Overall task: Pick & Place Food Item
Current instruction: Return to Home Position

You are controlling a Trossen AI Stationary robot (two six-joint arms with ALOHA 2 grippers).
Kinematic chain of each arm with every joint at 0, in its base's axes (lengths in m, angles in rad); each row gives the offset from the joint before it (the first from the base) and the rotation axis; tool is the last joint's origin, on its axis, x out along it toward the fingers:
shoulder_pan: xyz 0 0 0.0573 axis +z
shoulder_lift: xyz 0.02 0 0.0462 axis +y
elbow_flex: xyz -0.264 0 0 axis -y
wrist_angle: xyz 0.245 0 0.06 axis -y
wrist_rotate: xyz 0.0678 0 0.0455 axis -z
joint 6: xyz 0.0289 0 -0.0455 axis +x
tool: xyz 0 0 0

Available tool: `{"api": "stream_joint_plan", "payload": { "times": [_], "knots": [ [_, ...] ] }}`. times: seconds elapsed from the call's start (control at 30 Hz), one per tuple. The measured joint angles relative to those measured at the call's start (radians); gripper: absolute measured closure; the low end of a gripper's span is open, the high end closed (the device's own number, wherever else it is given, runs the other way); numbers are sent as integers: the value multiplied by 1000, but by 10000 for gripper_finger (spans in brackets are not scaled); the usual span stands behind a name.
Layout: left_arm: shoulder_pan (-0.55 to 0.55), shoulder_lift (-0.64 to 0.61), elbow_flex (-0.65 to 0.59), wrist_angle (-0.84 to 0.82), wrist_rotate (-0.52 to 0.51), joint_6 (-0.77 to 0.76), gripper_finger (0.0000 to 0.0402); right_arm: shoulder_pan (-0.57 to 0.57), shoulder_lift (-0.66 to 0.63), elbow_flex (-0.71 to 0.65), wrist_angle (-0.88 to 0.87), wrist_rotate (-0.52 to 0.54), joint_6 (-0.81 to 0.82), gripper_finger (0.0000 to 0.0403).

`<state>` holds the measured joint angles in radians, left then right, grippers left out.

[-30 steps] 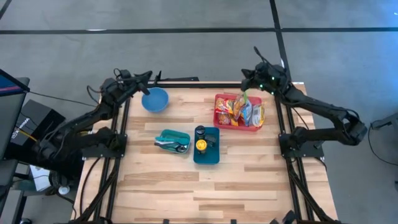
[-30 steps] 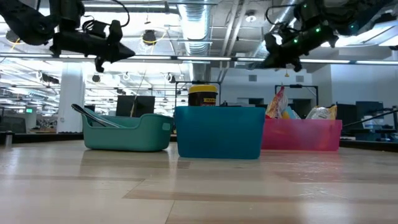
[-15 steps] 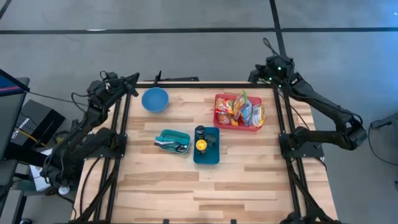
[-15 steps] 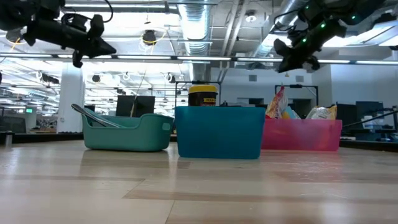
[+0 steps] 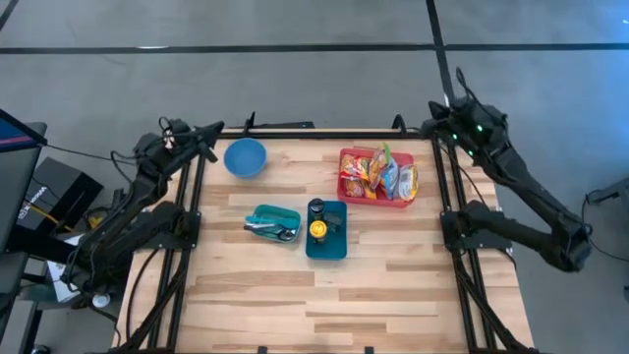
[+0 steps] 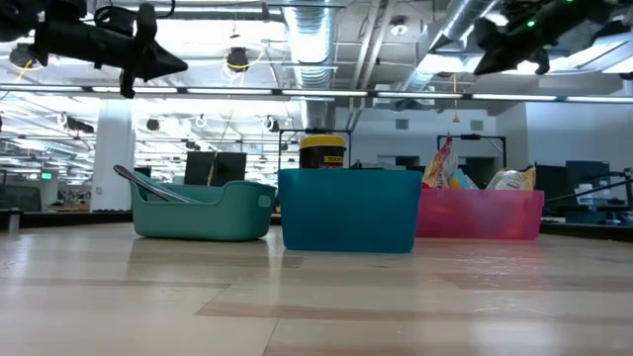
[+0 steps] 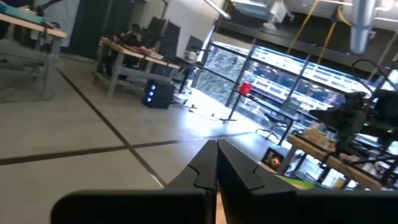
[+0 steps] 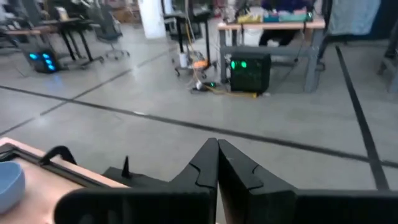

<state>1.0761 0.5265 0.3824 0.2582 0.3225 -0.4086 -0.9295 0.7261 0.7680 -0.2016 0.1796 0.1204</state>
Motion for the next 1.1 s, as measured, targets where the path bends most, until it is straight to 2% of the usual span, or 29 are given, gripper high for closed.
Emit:
{"api": "stream_joint_plan", "payload": {
  "times": [0.13, 0.57, 0.77, 0.93, 1.1],
  "knots": [
    [-19, -31, 0, -5, -10, -13, 401, 8, -71, -52, 3, -41, -13, 403],
    [-18, -170, 0, -152, 5, 11, 401, 8, -264, -184, -24, -55, -42, 403],
    [-18, -204, 0, -219, 45, 37, 401, 8, -332, -229, -29, -193, -37, 403],
    [-18, -216, 0, -222, 123, 71, 401, 8, -362, -233, -27, -335, -34, 403],
    [-18, -239, 0, -222, 170, 88, 401, 20, -411, -233, -18, -339, -39, 403]
  ]
}}
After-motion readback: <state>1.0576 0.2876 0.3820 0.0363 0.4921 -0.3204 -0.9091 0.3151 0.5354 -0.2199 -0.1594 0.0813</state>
